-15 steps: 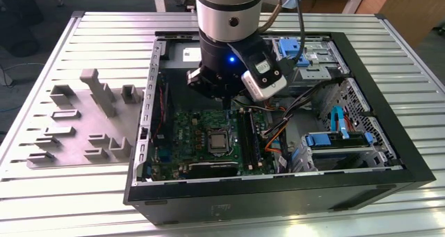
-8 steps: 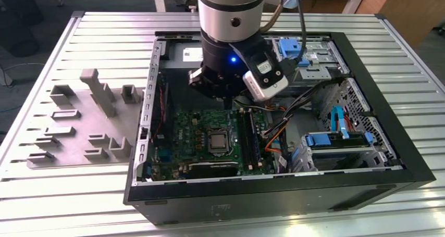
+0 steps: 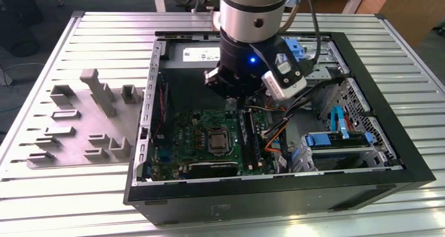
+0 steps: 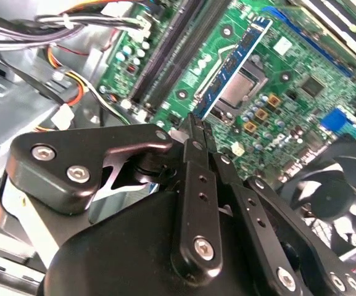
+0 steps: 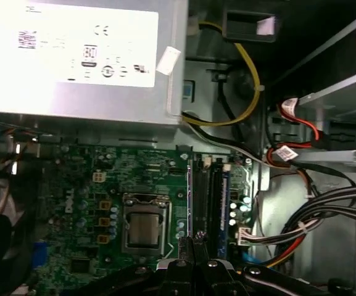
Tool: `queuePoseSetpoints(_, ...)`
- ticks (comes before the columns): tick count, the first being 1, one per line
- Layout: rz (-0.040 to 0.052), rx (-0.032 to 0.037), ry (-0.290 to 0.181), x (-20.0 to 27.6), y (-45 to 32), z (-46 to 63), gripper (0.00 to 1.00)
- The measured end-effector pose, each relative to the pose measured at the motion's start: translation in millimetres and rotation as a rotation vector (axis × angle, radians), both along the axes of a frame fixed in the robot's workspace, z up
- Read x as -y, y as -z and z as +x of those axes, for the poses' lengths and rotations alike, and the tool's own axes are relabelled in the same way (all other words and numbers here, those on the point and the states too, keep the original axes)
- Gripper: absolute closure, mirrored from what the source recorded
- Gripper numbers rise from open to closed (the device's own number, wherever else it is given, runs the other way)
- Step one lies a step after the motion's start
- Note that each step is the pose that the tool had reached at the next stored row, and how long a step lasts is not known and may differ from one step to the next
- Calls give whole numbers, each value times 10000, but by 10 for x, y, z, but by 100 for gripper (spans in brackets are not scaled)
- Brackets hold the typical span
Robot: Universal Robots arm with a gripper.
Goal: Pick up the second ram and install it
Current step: 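Insert the second ram into the second slot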
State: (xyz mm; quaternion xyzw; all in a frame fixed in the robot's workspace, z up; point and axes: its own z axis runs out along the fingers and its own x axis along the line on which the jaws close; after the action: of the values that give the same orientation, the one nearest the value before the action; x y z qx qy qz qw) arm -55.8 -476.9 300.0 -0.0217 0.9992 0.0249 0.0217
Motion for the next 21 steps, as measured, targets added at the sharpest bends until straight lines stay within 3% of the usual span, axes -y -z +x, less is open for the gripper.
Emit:
queuePoseSetpoints(8, -1, -11, 0, 0, 31, 152, 89)
queuePoseSetpoints(21, -1, -11, 1, 0, 264, 160, 89)
